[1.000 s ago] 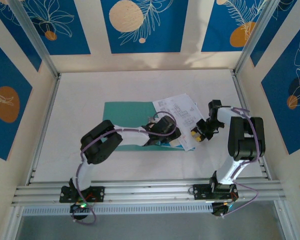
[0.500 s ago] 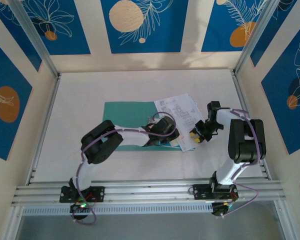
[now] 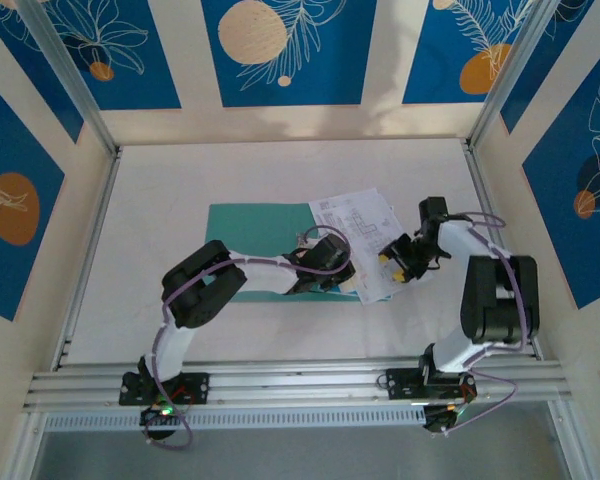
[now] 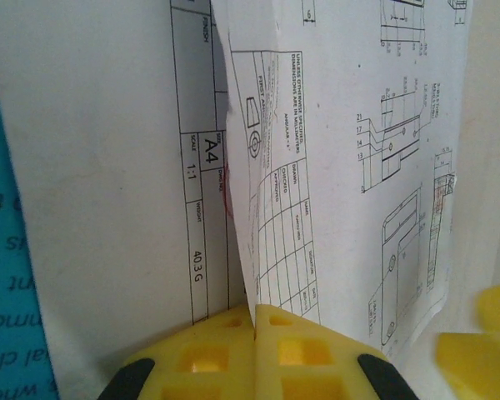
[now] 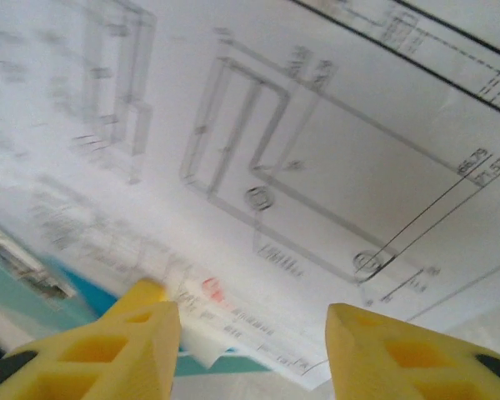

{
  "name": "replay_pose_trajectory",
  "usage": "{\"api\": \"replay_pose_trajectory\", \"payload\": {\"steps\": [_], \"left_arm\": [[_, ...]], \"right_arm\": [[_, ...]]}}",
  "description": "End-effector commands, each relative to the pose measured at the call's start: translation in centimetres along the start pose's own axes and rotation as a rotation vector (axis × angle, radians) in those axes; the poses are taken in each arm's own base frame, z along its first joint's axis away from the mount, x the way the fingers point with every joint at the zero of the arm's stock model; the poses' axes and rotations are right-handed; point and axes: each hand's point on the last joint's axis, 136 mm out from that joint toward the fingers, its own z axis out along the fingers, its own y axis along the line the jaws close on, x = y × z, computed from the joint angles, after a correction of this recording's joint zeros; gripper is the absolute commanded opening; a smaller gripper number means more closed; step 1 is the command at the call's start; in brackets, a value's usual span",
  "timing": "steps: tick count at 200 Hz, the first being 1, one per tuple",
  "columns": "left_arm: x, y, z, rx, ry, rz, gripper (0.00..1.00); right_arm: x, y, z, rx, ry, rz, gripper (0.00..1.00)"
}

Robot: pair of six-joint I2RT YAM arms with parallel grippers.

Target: Put the files into the folder

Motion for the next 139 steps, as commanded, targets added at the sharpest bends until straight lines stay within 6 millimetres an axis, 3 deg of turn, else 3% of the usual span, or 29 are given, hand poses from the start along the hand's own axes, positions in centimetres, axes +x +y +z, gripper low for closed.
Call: {"api": "replay_pose_trajectory", "payload": {"steps": [1, 25, 50, 93, 139], "left_arm": [[-0.6, -1.2, -2.0, 0.002, -0.016, 0.033, 0.00], [-1.7, -0.7, -4.2, -0.041, -0.018, 0.071, 0.00], [-2.6, 1.0, -6.8, -0.104, -0.005, 0.123, 0.00], [-4.3, 5.5, -12.4, -0.250, 0.010, 0.224, 0.00], [-6.1, 10.7, -17.1, -0.376, 0.024, 0.259, 0.00]], "right_arm": [[0.4, 1.2, -3.0, -0.062, -0.079, -0.038, 0.58], [0.8, 2.2, -5.4, -0.103, -0.146, -0.086, 0.60], [1.5, 2.5, -6.1, -0.109, -0.150, -0.121, 0.60], [2.9, 3.8, -4.9, -0.136, -0.104, -0.201, 0.59], [4.4, 6.8, -2.2, -0.149, -0.026, -0.314, 0.59]]}}
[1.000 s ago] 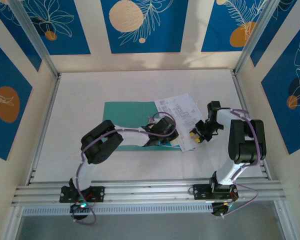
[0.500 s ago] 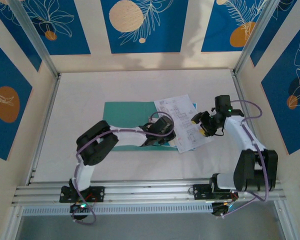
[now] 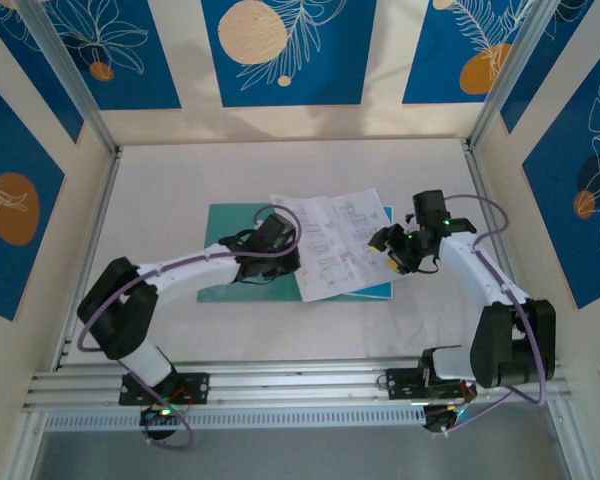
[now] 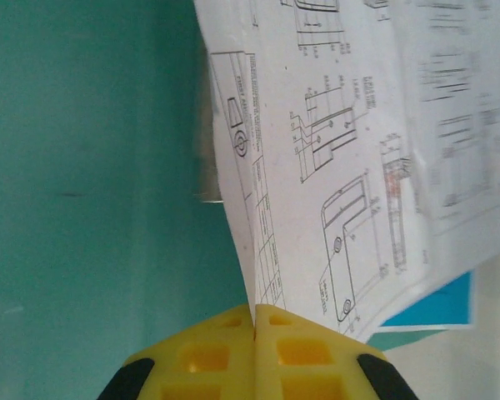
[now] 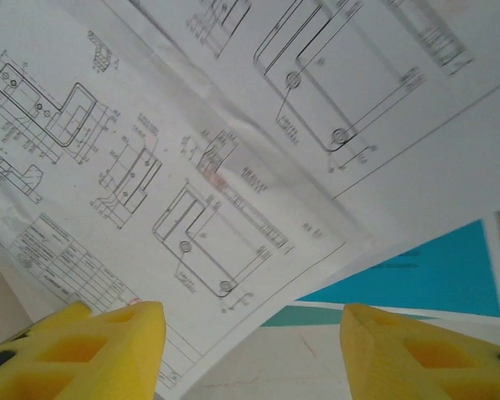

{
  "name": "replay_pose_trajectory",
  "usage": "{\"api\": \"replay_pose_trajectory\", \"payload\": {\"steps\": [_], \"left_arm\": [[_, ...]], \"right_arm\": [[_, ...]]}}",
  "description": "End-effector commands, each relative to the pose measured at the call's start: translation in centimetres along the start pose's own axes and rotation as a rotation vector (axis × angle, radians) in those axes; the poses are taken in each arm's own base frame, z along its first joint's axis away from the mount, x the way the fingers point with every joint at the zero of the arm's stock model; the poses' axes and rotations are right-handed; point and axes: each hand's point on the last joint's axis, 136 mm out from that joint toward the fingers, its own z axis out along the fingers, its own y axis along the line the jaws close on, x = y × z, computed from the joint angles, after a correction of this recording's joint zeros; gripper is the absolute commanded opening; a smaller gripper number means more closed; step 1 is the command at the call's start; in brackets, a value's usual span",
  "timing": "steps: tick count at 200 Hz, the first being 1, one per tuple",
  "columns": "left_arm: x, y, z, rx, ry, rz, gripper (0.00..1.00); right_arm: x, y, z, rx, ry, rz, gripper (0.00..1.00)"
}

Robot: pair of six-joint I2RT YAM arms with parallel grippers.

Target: Put the files into the folder

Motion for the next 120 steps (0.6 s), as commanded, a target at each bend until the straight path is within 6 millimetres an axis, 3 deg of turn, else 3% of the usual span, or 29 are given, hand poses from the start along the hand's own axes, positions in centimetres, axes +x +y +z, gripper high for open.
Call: {"api": "replay_pose_trajectory", "payload": {"steps": [1, 54, 120], "left_arm": [[0.9, 4.5, -1.6, -0.128, 0.058, 0.075, 0.00], [0.0, 9.0, -3.4, -0.252, 0.088, 0.137, 0.00], [-0.7, 11.3, -3.2, -0.309, 0.103, 0.169, 0.00]], "right_arm": [[0.3, 2.4, 1.1, -0.043, 0.043, -0.076, 0.59], [0.8, 6.4, 4.5, -0.037, 0.103, -0.191, 0.57], [0.6, 10.8, 10.6, -0.017, 0.159, -0.315, 0.54]]}}
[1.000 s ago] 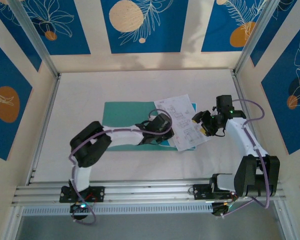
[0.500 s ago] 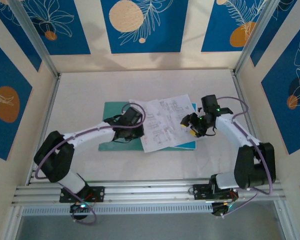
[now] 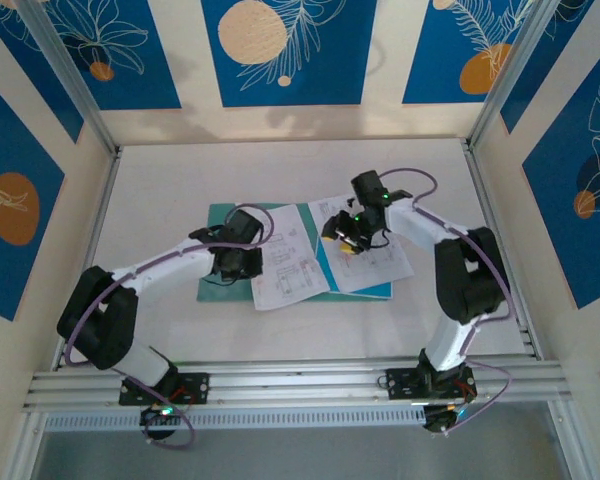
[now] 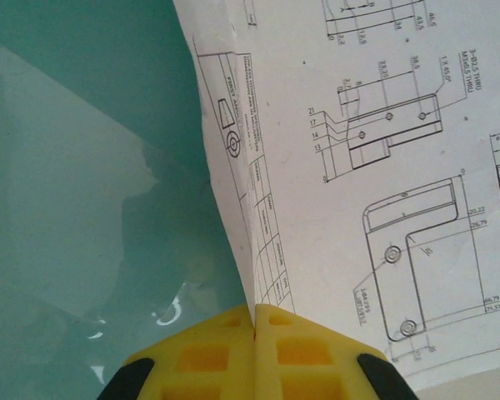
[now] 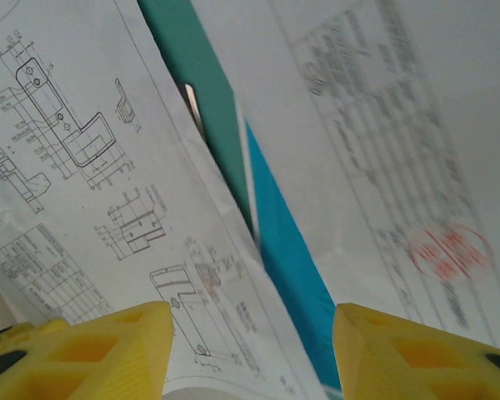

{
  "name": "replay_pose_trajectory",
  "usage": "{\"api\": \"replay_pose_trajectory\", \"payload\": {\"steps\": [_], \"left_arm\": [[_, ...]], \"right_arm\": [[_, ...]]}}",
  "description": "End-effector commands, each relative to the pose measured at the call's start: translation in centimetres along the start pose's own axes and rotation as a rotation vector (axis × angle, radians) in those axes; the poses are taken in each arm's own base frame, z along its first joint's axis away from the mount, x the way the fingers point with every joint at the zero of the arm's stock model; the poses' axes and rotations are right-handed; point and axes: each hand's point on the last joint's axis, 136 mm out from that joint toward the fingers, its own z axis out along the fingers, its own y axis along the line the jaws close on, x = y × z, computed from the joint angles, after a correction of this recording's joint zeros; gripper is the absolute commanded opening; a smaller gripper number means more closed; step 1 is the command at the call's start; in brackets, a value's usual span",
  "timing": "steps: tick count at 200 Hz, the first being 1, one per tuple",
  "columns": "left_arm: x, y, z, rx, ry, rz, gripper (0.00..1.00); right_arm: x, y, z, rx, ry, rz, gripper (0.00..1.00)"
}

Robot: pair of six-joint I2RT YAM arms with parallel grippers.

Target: Put the files into the folder

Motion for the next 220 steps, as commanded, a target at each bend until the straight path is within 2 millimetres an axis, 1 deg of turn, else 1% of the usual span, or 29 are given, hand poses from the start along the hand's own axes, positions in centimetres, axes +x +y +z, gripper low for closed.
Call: {"api": "replay_pose_trajectory", "payload": {"steps": [1, 22, 42, 68, 99, 125, 162, 183, 220], "left_arm": [[0.4, 1.7, 0.1, -0.059, 0.019, 0.046, 0.00], [0.3, 2.5, 0.3, -0.099, 0.027, 0.064, 0.00], [0.2, 2.9, 0.4, -0.113, 0.026, 0.075, 0.00], [0.0, 3.2, 0.5, -0.123, 0.030, 0.086, 0.00], [-0.3, 3.2, 0.3, -0.128, 0.029, 0.096, 0.00], [-0.5, 3.1, 0.3, -0.123, 0.026, 0.100, 0.00], [-0.6, 2.8, 0.6, -0.107, 0.028, 0.098, 0.00], [-0.7, 2.5, 0.7, -0.091, 0.023, 0.095, 0.00], [-0.8, 1.7, 1.0, -0.057, 0.021, 0.091, 0.00]], "right_arm": [[-0.7, 2.0, 1.3, -0.015, 0.003, -0.070, 0.55], [-1.2, 2.9, 2.8, -0.008, 0.018, -0.082, 0.55], [-1.4, 3.1, 4.4, 0.007, 0.042, -0.080, 0.54], [-1.6, 4.0, 5.6, 0.008, 0.053, -0.088, 0.54], [-1.9, 4.2, 6.8, 0.009, 0.069, -0.077, 0.54], [-1.9, 4.5, 7.5, 0.005, 0.078, -0.077, 0.54], [-1.3, 4.4, 8.2, 0.010, 0.095, -0.076, 0.54], [-0.8, 4.4, 8.2, 0.012, 0.101, -0.076, 0.54], [0.1, 4.2, 7.5, 0.016, 0.097, -0.063, 0.54]]}}
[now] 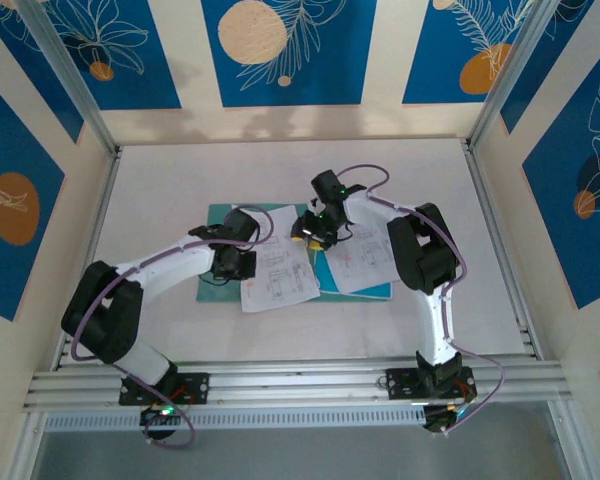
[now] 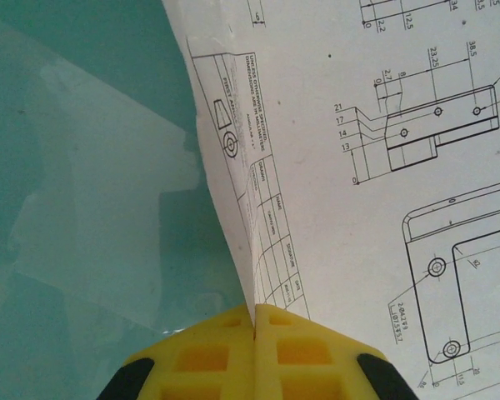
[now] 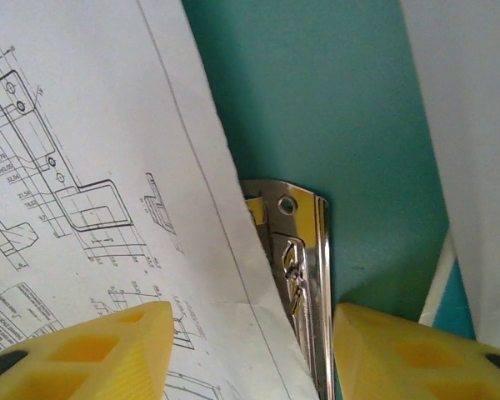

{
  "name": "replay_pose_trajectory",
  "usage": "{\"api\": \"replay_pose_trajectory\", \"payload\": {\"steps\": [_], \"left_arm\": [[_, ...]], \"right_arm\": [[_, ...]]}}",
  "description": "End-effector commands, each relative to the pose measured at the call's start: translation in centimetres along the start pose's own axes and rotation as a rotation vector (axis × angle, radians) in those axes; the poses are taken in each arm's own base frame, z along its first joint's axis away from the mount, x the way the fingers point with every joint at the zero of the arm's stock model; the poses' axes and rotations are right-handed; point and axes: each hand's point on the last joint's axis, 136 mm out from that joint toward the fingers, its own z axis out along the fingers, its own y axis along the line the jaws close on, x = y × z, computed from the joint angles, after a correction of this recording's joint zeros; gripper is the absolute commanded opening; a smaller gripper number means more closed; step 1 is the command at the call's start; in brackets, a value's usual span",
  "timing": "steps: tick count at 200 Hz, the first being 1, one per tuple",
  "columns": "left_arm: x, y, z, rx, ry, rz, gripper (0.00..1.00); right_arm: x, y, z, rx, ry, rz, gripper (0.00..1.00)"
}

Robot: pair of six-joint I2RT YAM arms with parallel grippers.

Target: Put the files into the folder

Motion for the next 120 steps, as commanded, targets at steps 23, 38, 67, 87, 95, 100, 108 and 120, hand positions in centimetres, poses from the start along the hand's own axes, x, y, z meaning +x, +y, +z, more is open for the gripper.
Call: {"api": "replay_pose_trajectory", "payload": {"steps": [23, 38, 67, 87, 95, 100, 108, 120], "left_arm": [[-1.0, -0.9, 0.2, 0.046, -0.009, -0.006, 0.00], [-1.0, -0.9, 0.2, 0.045, -0.007, -0.005, 0.00], [-1.0, -1.0, 0.3, 0.044, -0.005, 0.000, 0.00], [-1.1, -0.8, 0.2, 0.036, -0.006, 0.002, 0.00], [-1.1, -0.8, 0.2, 0.032, -0.006, 0.004, 0.00], [-1.1, -0.7, 0.2, 0.030, -0.005, 0.005, 0.00], [-1.1, -0.7, 0.2, 0.028, -0.006, 0.006, 0.00], [-1.2, -0.6, 0.1, 0.025, -0.008, 0.007, 0.00]], "right_arm": [[1.8, -0.3, -0.5, 0.001, 0.019, 0.032, 0.54], [2.1, -0.7, -0.2, 0.002, 0.026, 0.036, 0.54], [2.3, -0.6, 0.0, -0.016, 0.038, 0.041, 0.54], [2.4, 0.0, -0.4, -0.048, 0.037, 0.036, 0.54], [2.4, 0.5, -0.7, -0.068, 0.035, 0.032, 0.54], [2.5, 0.8, -0.9, -0.079, 0.034, 0.029, 0.54], [2.5, 1.1, -1.3, -0.093, 0.031, 0.027, 0.54], [2.6, 1.7, -1.9, -0.114, 0.030, 0.024, 0.53]]}}
